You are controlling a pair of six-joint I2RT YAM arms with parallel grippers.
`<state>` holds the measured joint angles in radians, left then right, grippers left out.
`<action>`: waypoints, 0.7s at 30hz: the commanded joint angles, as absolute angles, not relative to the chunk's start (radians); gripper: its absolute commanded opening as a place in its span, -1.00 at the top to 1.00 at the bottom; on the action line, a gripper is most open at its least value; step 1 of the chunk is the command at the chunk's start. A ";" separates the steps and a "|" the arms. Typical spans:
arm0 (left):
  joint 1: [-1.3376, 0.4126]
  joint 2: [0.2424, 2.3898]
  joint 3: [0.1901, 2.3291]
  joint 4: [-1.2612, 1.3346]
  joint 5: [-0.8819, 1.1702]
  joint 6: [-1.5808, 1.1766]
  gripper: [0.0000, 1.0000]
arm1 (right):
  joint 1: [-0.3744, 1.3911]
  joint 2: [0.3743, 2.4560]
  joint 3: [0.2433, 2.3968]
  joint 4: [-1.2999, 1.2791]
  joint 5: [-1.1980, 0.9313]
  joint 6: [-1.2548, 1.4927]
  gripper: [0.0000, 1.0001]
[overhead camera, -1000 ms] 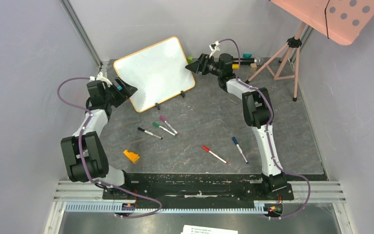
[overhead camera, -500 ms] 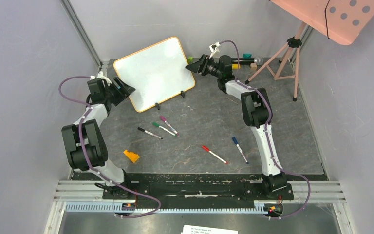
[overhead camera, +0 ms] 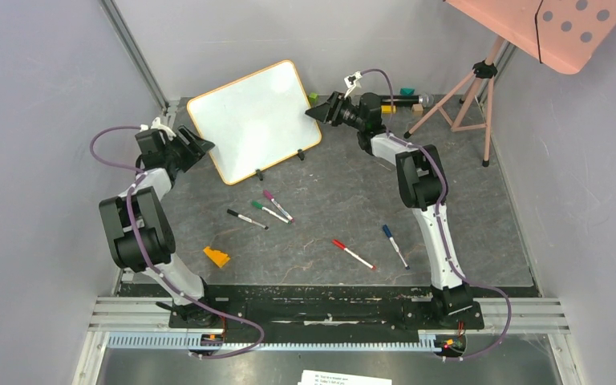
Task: Write a sentence on the whiteboard
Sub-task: Move the whiteboard to the center of the board.
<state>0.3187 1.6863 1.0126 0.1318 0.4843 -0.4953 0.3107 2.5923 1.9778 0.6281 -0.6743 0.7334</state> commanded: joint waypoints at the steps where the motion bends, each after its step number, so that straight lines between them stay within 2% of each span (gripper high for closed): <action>1: 0.321 1.719 1.064 0.194 0.549 -0.450 -0.48 | 0.327 2.617 1.955 0.660 -0.648 0.734 -0.24; 5: 0.322 1.740 1.079 0.207 0.591 -0.444 -0.47 | 0.321 2.623 1.961 0.677 -0.611 0.740 -0.25; 9: 0.322 1.760 1.093 0.201 0.602 -0.436 -0.26 | 0.320 2.662 2.010 0.687 -0.640 0.772 0.04; 11: 0.322 1.775 1.105 0.201 0.622 -0.438 -0.17 | 0.321 2.662 1.991 0.717 -0.656 0.796 0.06; 16: 0.322 1.815 1.121 0.210 0.648 -0.451 -0.12 | 0.322 2.649 1.948 0.728 -0.672 0.798 0.17; 18: 0.321 1.829 1.121 0.225 0.664 -0.461 -0.04 | 0.322 2.649 1.946 0.727 -0.680 0.798 0.22; 21: 0.319 1.849 1.131 0.236 0.695 -0.473 0.18 | 0.322 2.641 1.928 0.732 -0.689 0.798 0.29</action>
